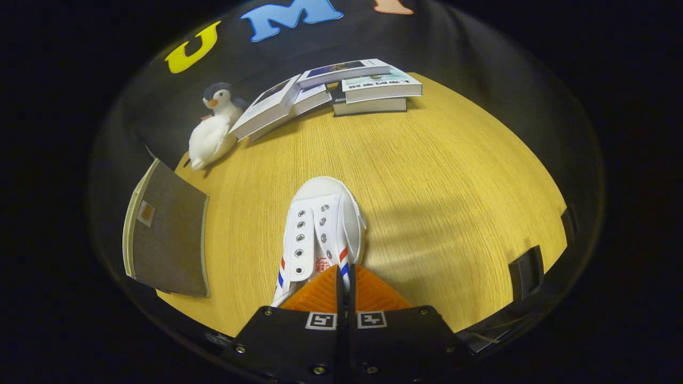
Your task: Open the storage box then place both shoes into the box .Put the left shoe in first, then the right shoe, with the right side of both shoes facing outward in a uniform manner.
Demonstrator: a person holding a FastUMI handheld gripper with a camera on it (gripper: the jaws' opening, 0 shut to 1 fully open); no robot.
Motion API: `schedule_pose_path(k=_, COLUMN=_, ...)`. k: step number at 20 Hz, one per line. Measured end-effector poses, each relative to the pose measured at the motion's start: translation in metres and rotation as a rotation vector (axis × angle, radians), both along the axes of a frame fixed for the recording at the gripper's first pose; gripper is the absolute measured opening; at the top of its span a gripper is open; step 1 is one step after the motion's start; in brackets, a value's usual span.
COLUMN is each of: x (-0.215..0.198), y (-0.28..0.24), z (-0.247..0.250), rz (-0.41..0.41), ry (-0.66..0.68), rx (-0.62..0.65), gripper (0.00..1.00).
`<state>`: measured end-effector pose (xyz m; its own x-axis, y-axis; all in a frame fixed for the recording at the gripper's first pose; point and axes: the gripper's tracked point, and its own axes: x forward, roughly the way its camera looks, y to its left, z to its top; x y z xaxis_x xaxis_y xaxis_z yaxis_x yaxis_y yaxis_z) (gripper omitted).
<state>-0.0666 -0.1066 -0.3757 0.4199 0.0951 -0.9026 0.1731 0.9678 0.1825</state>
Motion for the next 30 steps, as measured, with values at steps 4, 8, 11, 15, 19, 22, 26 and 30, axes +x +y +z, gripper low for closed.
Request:
schedule_pose_path(k=4, x=0.007, y=0.016, z=0.015, rz=-0.072, ry=-0.029, rx=0.1, gripper=0.0)
schedule_pose_path(k=8, x=0.014, y=0.042, z=0.034, rz=-0.106, ry=-0.043, rx=0.233, gripper=0.0)
schedule_pose_path(k=11, x=0.022, y=0.063, z=0.055, rz=-0.096, ry=-0.071, rx=0.296, gripper=0.0)
schedule_pose_path(k=15, x=0.039, y=0.096, z=0.089, rz=-0.046, ry=-0.118, rx=0.342, gripper=0.0)
schedule_pose_path(k=19, x=0.054, y=0.131, z=0.116, rz=0.005, ry=-0.152, rx=0.377, gripper=0.0)
schedule_pose_path(k=22, x=0.06, y=0.158, z=0.13, rz=0.047, ry=-0.164, rx=0.388, gripper=0.0)
schedule_pose_path(k=26, x=0.067, y=0.198, z=0.143, rz=0.096, ry=-0.173, rx=0.405, gripper=0.0)
schedule_pose_path(k=30, x=0.071, y=0.237, z=0.151, rz=0.146, ry=-0.183, rx=0.406, gripper=0.0)
